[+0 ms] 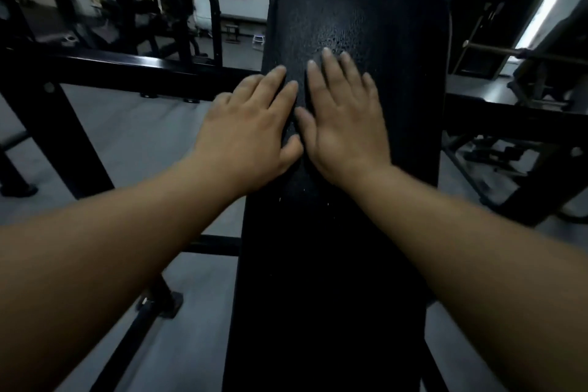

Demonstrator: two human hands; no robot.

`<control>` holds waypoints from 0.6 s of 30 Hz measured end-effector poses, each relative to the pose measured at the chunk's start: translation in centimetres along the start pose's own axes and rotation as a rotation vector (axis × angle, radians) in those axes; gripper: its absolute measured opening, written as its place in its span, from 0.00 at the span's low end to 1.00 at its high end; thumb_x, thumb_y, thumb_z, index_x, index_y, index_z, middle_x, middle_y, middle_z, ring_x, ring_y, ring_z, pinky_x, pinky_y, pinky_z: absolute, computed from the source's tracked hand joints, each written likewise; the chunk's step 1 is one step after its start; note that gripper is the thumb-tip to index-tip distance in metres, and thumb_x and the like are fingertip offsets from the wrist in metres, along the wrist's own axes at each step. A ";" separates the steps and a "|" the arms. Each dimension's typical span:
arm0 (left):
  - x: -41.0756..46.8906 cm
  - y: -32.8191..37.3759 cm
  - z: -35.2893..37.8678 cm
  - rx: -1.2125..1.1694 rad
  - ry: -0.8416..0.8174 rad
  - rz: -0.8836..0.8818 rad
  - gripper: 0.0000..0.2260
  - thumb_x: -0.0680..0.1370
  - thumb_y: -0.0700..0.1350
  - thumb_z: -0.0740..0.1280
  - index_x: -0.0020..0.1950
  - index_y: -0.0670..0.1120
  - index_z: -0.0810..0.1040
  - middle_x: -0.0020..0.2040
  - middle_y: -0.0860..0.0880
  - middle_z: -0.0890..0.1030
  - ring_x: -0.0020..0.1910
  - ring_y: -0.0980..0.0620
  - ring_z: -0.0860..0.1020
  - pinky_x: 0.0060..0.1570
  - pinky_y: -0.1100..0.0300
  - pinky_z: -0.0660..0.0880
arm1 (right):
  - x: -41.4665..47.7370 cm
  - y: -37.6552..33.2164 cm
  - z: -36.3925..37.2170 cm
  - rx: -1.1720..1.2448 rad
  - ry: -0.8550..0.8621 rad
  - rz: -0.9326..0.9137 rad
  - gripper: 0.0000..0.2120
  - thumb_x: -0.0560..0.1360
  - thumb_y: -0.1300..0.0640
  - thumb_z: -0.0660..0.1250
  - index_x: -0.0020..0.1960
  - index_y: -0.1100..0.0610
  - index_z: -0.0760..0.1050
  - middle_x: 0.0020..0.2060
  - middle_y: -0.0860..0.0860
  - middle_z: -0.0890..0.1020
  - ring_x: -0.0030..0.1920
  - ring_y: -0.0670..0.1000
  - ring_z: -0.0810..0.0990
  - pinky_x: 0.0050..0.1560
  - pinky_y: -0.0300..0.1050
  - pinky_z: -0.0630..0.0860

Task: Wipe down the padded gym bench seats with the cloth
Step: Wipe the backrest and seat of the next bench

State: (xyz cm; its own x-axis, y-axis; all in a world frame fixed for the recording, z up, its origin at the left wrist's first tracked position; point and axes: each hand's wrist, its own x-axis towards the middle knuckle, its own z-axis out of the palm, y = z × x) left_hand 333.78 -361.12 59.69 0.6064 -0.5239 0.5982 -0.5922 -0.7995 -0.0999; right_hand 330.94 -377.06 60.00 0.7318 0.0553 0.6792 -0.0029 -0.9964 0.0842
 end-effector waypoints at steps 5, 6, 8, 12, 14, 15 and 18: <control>0.4 -0.4 2.6 -0.007 0.158 0.028 0.30 0.78 0.55 0.57 0.77 0.40 0.66 0.78 0.40 0.63 0.72 0.36 0.66 0.66 0.40 0.68 | -0.1 4.4 -0.4 -0.045 -0.059 -0.182 0.29 0.81 0.44 0.49 0.79 0.56 0.61 0.79 0.54 0.61 0.79 0.56 0.57 0.77 0.59 0.54; 0.3 0.0 3.1 -0.014 0.181 0.012 0.30 0.78 0.54 0.57 0.77 0.40 0.65 0.78 0.40 0.63 0.72 0.36 0.66 0.67 0.39 0.68 | 1.7 5.7 -0.8 -0.065 -0.024 -0.127 0.29 0.81 0.44 0.48 0.79 0.56 0.61 0.79 0.54 0.60 0.79 0.56 0.56 0.77 0.59 0.53; 0.5 0.6 3.6 -0.035 0.206 -0.020 0.30 0.77 0.52 0.57 0.76 0.38 0.66 0.77 0.39 0.63 0.72 0.34 0.65 0.66 0.38 0.68 | 6.0 5.9 -1.1 -0.059 0.031 0.075 0.29 0.83 0.44 0.47 0.80 0.56 0.57 0.81 0.53 0.55 0.81 0.55 0.50 0.78 0.58 0.48; 1.3 0.3 3.0 -0.043 0.201 -0.008 0.31 0.74 0.53 0.58 0.74 0.38 0.68 0.75 0.39 0.66 0.69 0.35 0.67 0.65 0.39 0.67 | 5.3 3.3 -0.4 0.019 0.027 -0.078 0.28 0.84 0.46 0.50 0.80 0.57 0.58 0.80 0.54 0.57 0.80 0.55 0.52 0.79 0.57 0.49; 1.8 -0.2 2.5 -0.029 0.219 0.016 0.29 0.74 0.53 0.59 0.71 0.39 0.71 0.72 0.39 0.70 0.68 0.36 0.68 0.66 0.41 0.65 | 0.9 5.9 -0.4 -0.042 -0.028 -0.274 0.28 0.82 0.47 0.52 0.79 0.57 0.62 0.79 0.54 0.61 0.79 0.55 0.58 0.77 0.58 0.55; 2.3 -0.4 2.2 -0.020 0.227 0.030 0.28 0.74 0.53 0.60 0.70 0.40 0.72 0.71 0.40 0.71 0.69 0.37 0.68 0.68 0.42 0.64 | 0.0 8.1 -0.8 -0.091 -0.050 -0.304 0.28 0.82 0.47 0.52 0.79 0.57 0.62 0.79 0.54 0.62 0.79 0.55 0.60 0.77 0.59 0.56; 5.3 -0.7 1.0 -0.013 0.211 0.069 0.30 0.76 0.55 0.57 0.74 0.38 0.68 0.75 0.38 0.67 0.75 0.38 0.63 0.74 0.41 0.59 | 3.3 10.8 -1.8 -0.092 -0.017 -0.026 0.30 0.81 0.44 0.47 0.80 0.56 0.58 0.80 0.53 0.58 0.80 0.54 0.55 0.78 0.61 0.50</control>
State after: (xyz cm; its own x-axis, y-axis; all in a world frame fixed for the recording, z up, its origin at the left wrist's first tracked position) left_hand 337.92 -363.62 62.13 0.4404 -0.5027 0.7438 -0.6362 -0.7593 -0.1365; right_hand 332.10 -387.54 64.43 0.7436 0.0794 0.6639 -0.0455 -0.9846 0.1688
